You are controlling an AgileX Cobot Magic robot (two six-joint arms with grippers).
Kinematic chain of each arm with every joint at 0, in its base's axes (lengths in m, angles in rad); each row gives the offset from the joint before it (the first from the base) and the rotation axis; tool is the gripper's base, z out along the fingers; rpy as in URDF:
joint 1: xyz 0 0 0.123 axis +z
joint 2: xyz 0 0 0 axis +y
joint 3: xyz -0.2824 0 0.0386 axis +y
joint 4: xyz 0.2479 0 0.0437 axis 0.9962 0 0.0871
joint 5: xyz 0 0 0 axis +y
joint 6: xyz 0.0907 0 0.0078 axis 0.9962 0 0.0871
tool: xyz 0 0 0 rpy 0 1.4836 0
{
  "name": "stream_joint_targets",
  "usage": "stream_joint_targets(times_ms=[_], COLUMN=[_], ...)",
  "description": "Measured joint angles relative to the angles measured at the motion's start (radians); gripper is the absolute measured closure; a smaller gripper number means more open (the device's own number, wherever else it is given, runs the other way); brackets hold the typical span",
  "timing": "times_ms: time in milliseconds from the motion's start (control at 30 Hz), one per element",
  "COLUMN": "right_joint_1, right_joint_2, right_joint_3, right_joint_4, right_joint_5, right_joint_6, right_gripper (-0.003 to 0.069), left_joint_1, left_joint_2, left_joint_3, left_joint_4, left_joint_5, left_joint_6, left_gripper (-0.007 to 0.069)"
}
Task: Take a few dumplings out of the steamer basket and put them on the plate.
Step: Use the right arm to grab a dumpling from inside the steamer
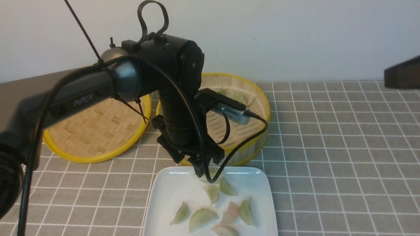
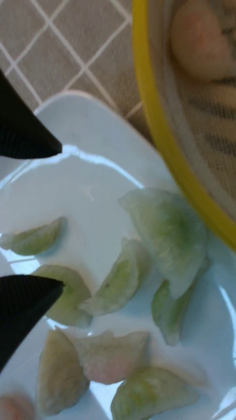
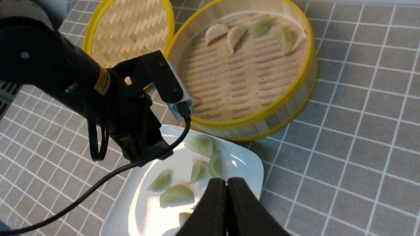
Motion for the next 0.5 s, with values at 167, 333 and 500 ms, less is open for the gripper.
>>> stream_joint_targets(times_ms=[167,333,500], right_joint_1=[0.13,0.243,0.298], right_joint_2=[0.203,0.437,0.724], right_joint_3=[-0.165,-0.35,-0.588], right_joint_4=[-0.076,-0.183,-0.269], right_joint_5=[0.001,-0.001,0.0], right_joint_6=[-0.004,0.001,0.005], right_gripper=[0.0669,0.0669,0.0654], left_joint_1=[0.005,0.033,0.058], left_joint_2=[-0.106,-0.273,-0.513], left_joint_3=[0.0,0.001,0.055], left_joint_4=[0.084,0.068,0.048], left_joint_5=[0.001,0.003,0.01], left_joint_6=[-0.053,-0.072,-0.08], left_gripper=[0.0564,0.0627,0.0629])
